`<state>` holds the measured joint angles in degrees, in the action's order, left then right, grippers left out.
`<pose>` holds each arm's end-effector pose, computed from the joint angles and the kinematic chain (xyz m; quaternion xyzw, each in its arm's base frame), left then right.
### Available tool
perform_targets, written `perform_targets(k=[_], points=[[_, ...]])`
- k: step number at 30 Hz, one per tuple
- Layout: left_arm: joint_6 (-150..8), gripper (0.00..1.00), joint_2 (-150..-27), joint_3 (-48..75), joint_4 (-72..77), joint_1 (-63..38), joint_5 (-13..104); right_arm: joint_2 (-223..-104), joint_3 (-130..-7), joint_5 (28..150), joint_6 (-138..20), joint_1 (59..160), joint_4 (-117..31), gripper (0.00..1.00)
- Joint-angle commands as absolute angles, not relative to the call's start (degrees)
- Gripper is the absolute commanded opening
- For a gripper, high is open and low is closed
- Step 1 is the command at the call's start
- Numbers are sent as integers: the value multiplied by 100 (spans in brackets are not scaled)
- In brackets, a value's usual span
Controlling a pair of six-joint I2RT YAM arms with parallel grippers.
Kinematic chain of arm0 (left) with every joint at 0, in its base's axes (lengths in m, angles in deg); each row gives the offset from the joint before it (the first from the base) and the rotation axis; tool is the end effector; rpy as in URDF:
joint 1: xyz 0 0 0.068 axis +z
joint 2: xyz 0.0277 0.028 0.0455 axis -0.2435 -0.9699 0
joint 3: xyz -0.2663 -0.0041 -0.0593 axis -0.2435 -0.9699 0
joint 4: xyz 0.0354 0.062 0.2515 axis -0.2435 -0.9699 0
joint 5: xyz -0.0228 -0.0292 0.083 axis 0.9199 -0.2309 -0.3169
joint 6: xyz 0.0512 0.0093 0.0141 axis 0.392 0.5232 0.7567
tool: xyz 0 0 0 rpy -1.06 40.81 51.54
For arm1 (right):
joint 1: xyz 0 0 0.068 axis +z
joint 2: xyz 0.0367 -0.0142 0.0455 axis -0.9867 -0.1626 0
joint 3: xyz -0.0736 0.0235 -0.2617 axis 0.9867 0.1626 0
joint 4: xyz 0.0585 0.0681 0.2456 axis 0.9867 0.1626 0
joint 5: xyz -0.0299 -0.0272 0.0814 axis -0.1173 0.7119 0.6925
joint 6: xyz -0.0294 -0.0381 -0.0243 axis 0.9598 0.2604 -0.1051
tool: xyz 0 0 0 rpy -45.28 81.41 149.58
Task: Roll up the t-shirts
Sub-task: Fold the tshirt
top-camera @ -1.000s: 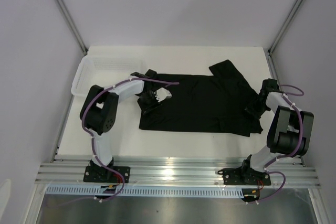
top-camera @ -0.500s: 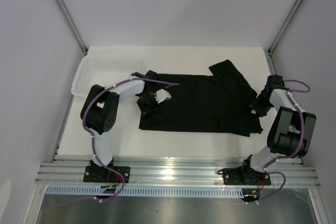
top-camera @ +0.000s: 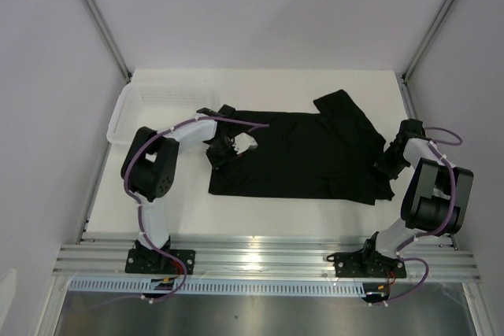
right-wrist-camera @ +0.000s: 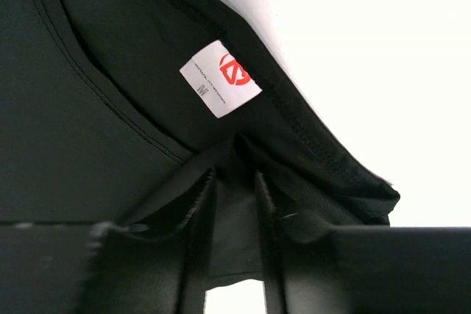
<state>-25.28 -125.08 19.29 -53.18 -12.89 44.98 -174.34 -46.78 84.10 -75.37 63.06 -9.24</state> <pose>0.3195 -0.1682 0.1621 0.5112 0.8564 -0.0673 0.0267 0.2794 -0.0869 0.1692 0.3424 0.9264 0.0292 0.1539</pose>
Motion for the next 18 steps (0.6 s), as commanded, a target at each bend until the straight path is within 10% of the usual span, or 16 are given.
perform_targets(k=[1, 8, 18], points=[[-2550, 1, -12329, 2102, -5337, -1315, 4666, -17402, -4642, 8470, -7520, 6315, -1103, 27], [-2708, 1, -12197, 2163, -5152, -1237, 4780, -17508, -4616, 8540, -7546, 6254, -1252, 0], [-2797, 1, -12118, 2295, -5090, -1087, 4684, -17437, -5046, 8628, -7467, 6218, -1103, 0]])
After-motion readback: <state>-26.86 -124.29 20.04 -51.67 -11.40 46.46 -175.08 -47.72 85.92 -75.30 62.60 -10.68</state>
